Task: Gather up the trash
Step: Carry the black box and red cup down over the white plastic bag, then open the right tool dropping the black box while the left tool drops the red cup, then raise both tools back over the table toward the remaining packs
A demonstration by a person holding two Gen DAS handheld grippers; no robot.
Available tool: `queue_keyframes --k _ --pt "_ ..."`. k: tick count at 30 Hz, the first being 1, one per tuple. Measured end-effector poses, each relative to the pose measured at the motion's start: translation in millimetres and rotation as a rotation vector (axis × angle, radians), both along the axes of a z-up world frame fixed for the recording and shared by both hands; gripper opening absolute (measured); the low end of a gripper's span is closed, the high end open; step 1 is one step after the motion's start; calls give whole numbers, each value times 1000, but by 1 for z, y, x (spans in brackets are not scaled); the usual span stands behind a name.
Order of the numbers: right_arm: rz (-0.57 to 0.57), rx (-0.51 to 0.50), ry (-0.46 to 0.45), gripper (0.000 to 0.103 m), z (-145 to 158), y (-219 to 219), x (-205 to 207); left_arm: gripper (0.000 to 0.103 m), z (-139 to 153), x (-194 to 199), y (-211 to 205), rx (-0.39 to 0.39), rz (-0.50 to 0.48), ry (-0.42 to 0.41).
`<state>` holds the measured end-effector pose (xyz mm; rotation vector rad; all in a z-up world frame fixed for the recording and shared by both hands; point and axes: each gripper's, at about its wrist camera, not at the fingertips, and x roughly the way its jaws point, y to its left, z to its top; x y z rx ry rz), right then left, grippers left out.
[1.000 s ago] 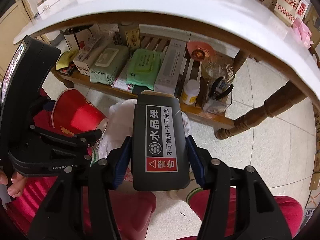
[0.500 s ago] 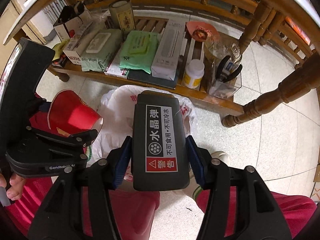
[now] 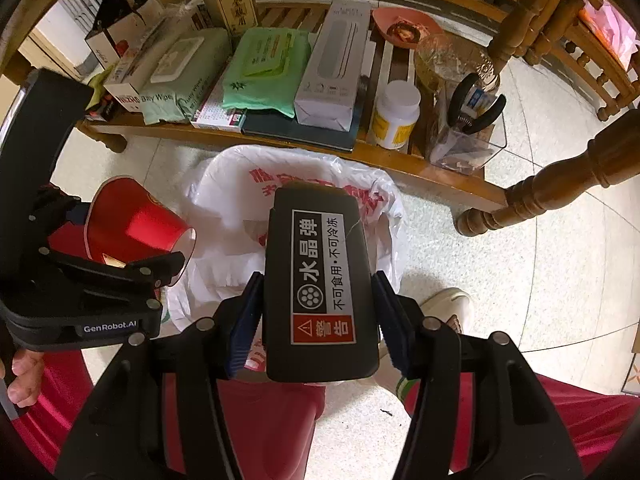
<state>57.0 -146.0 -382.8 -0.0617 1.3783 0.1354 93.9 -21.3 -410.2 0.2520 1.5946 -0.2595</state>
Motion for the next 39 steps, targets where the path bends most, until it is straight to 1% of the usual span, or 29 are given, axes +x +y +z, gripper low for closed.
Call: queue_keyframes --k 6,10,12,15,18,20,23,27,39 --pt "4 6 45 54 -19 2 5 79 -14 5 -2 0 8 32" --pt "12 12 74 54 -30 4 7 79 -24 8 -2 18 13 51" --pt "15 20 94 54 -36 5 8 79 -28 9 -1 16 20 65" --pt "18 25 110 54 -40 7 9 79 -31 10 0 32 25 68" --pt "21 23 113 56 -42 7 11 80 -34 11 0 37 32 83" --pt "21 14 122 67 -45 7 13 81 -39 12 2 67 40 103" --pt "17 17 124 68 -45 6 13 82 -43 12 4 68 44 119" --pt "18 13 124 68 -45 6 13 82 -43 11 3 79 37 108" --pt "1 36 128 68 -46 4 14 83 -43 10 1 84 21 110"
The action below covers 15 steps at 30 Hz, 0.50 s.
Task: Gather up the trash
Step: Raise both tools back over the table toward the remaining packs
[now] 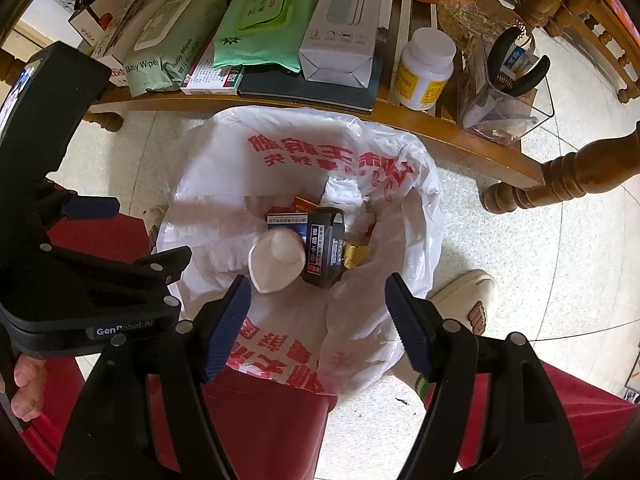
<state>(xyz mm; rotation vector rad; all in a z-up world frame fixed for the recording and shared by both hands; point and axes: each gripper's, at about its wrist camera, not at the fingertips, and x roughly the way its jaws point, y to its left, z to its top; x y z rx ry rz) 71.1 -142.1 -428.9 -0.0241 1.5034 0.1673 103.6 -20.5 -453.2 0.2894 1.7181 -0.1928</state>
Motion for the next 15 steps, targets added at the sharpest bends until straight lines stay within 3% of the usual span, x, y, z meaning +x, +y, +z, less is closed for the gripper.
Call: queue_keyframes --k 15 --pt "2 4 -8 68 2 1 -2 83 4 0 1 10 -6 -12"
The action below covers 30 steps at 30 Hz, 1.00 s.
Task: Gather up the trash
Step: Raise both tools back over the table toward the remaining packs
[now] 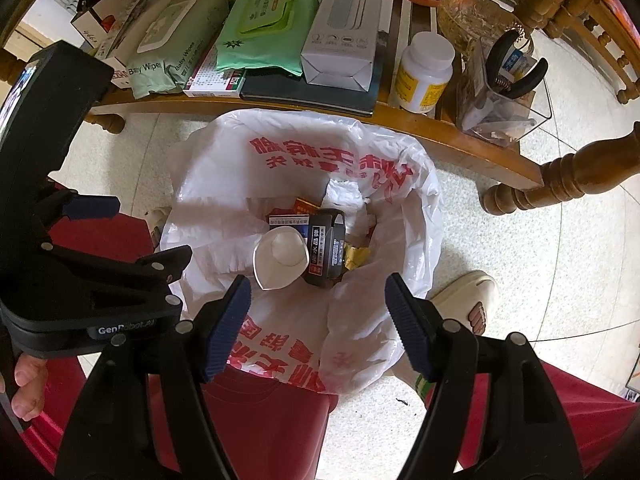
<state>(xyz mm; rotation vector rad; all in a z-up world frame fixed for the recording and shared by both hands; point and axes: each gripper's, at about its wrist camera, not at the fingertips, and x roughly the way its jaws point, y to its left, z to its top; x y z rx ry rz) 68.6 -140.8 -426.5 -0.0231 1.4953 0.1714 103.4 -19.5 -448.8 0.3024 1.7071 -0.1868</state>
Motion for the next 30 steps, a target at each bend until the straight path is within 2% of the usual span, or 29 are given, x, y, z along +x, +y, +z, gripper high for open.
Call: queue_keyframes --k 3,5,7,8,10,12,16,20,22,24,27,30 --pt "0 2 2 69 2 0 -1 83 6 -2 3 -15 4 -2" --pt "7 -2 6 69 11 0 -5 83 19 -4 8 -28 20 -21" --pt "36 26 -18 69 33 3 -14 83 40 -10 15 -28 24 -59" --pt "49 46 -33 73 44 4 -18 83 52 -14 18 -33 21 -75" --pt "69 95 -61 81 72 2 -24 83 84 -24 26 -58 2 -104" --pt "107 136 -105 82 109 0 -28 84 116 -32 30 -76 -38 -118" --pt "217 123 -219 96 185 -8 -24 90 203 -32 32 -114 -157 -195" --pt "363 119 -290 96 260 -11 -10 95 296 -8 28 -143 -281 -293" --pt "417 159 -313 96 293 -13 -2 95 330 10 26 -171 -299 -292" --pt "475 200 -360 96 331 -15 7 95 360 27 24 -191 -310 -277" --pt "540 203 -432 96 379 -18 22 95 401 56 18 -179 -393 -295" --pt "588 180 -477 96 413 -18 33 95 425 78 14 -170 -416 -298"
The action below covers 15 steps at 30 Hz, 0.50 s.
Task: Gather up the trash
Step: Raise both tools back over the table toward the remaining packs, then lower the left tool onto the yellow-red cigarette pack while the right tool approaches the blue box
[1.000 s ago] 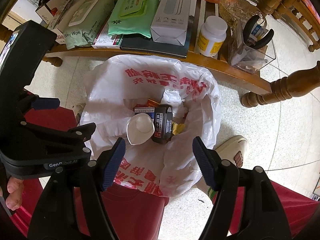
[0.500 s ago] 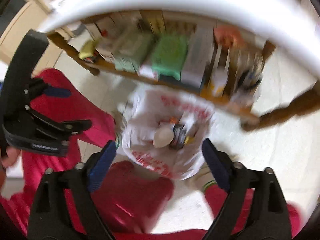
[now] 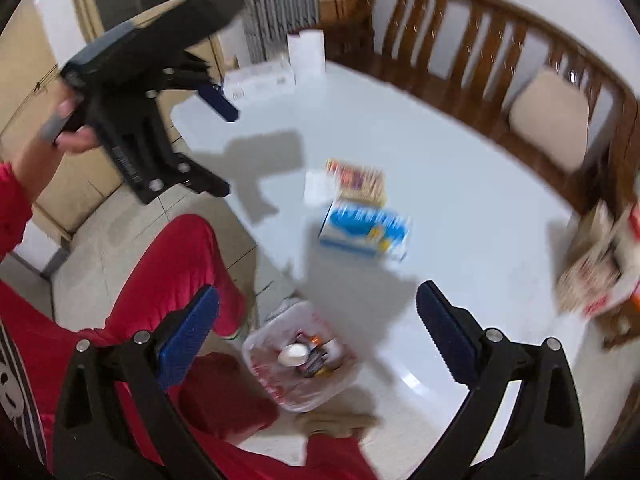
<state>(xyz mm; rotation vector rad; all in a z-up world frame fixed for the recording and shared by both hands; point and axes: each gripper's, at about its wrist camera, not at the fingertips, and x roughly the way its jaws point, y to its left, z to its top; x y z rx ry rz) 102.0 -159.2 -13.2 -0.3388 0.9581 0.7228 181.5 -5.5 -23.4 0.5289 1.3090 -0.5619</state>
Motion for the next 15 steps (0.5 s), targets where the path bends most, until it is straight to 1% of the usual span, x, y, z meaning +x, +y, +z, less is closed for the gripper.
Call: queue_keyframes --k 1,3,5,8,12,15 --pt "18 -17 -22 96 11 1 5 95 10 11 -3 7 -17 -8" --pt "49 -48 -58 96 28 2 10 95 21 16 -7 19 -41 -25" --pt "84 -66 -86 96 44 4 21 95 30 29 -13 18 -80 -21" --pt "119 -65 -99 96 56 3 35 95 36 46 -19 6 -121 -7" --pt "167 -70 -114 96 62 4 56 95 24 62 -35 7 -185 19" --pt "208 -82 -87 96 56 5 72 95 2 76 -46 49 -211 48"
